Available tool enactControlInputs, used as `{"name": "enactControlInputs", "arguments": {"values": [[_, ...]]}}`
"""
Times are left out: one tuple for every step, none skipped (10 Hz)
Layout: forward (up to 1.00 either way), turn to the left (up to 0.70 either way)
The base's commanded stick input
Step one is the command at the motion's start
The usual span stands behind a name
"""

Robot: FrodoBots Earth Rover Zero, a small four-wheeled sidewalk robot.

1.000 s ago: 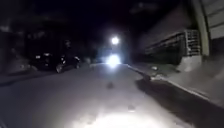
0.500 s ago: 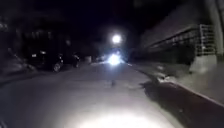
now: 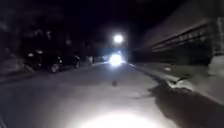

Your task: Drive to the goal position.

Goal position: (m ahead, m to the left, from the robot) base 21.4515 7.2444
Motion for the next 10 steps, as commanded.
{"name": "enactControlInputs", "arguments": {"values": [[1.0, -0.05], [1.0, 0.0], [1.0, 0.0], [1.0, -0.07], [1.0, -0.22], [1.0, -0.4], [1.0, -0.4], [1.0, -0.21], [1.0, 0.0], [1.0, 0.0]]}}
